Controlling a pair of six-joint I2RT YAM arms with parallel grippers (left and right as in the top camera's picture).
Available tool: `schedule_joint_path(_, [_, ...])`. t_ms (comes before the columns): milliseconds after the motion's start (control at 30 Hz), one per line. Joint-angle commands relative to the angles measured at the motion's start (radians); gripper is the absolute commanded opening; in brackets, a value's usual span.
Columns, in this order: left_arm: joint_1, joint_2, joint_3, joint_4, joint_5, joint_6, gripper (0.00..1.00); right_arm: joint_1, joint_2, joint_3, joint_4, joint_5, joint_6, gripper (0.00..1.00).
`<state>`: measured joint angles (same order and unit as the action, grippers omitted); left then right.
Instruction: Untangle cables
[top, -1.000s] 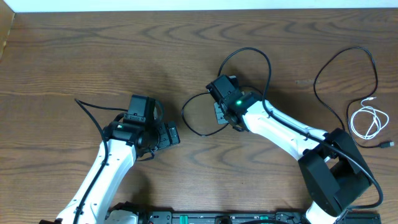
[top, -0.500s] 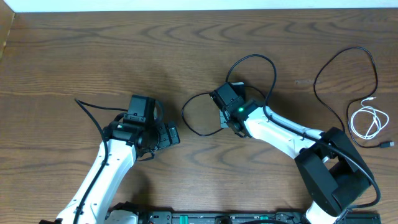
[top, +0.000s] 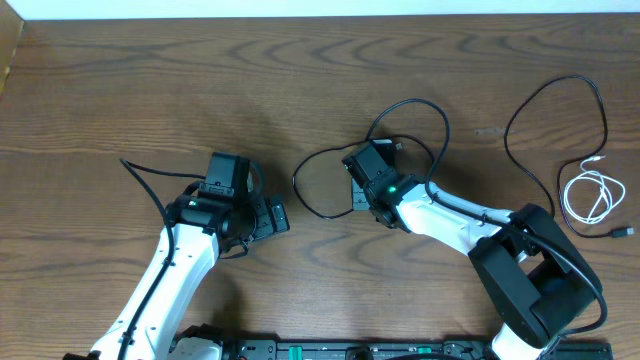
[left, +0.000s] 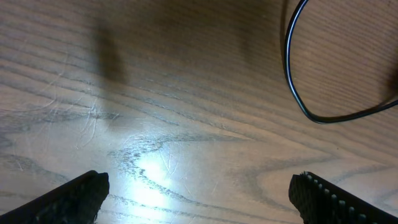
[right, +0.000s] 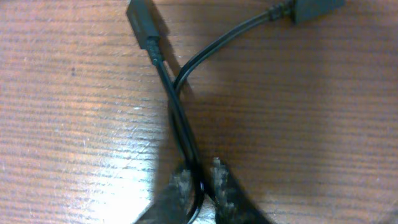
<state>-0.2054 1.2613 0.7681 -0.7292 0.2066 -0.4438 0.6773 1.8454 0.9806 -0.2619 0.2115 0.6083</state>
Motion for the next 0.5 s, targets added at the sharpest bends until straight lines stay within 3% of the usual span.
schedule_joint_path(0, [0.004,0.007,0.010,-0.003,-0.010,0.010,0.98,0.001,0.006,-0.008,0.000,-0.005,0.005,0.01])
schedule_joint_path(233, [0.004,0.007,0.010,-0.003,-0.010,0.010,0.98,0.001,0.006,-0.008,-0.001,-0.007,-0.005,0.01])
schedule_joint_path(467, [0.004,0.007,0.010,-0.003,-0.010,0.010,0.98,-0.013,-0.033,0.016,0.031,-0.201,-0.170,0.01])
